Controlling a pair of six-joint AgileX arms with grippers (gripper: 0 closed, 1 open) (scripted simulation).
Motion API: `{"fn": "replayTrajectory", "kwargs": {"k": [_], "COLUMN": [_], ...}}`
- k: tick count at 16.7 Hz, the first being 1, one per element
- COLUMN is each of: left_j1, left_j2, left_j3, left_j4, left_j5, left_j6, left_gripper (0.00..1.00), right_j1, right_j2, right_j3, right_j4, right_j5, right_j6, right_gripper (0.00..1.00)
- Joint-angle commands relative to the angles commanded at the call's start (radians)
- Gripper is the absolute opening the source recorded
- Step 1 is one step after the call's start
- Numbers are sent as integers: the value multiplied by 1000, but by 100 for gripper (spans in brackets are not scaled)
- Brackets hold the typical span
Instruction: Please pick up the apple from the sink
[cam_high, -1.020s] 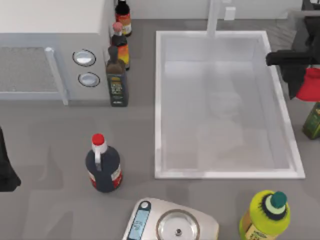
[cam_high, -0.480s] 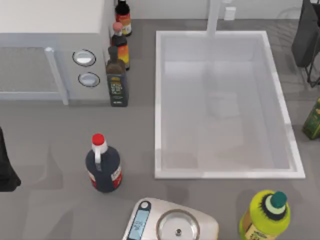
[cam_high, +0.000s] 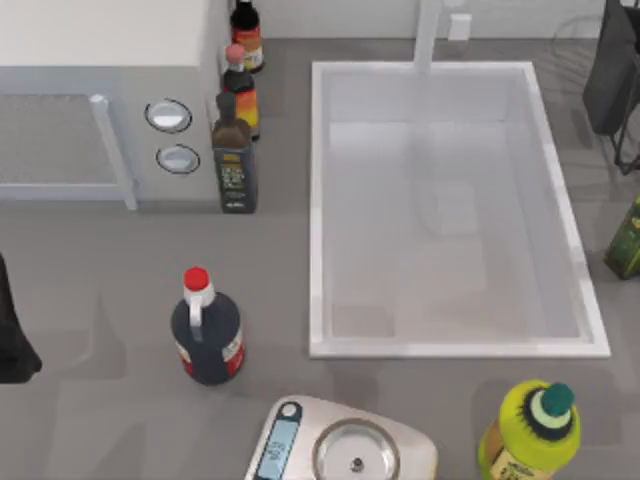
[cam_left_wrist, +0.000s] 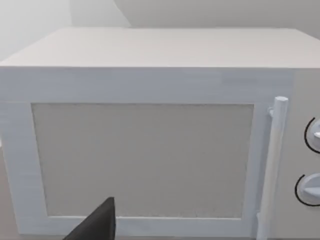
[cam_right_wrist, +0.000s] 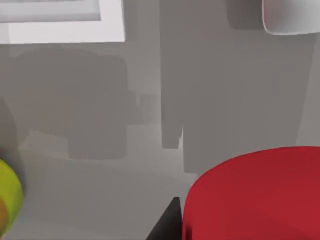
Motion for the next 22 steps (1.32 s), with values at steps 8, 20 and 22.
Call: {"fn": "replayTrajectory", "kwargs": {"k": [8, 20, 22], "left_j1": [0, 0, 0], "left_j2": [0, 0, 0], "left_j3": [0, 0, 0], "left_j4": [0, 0, 0], "left_j5": [0, 0, 0], "left_j6": [0, 0, 0], "left_gripper": [100, 100, 100], "right_j1": [14, 29, 29], "right_j2": [46, 47, 47], "right_j3": [-254, -247, -247], "right_j4": [362, 390, 390], "right_j5": [65, 91, 91], "right_j6": [-2, -7, -7], "right_gripper": [0, 45, 60]}}
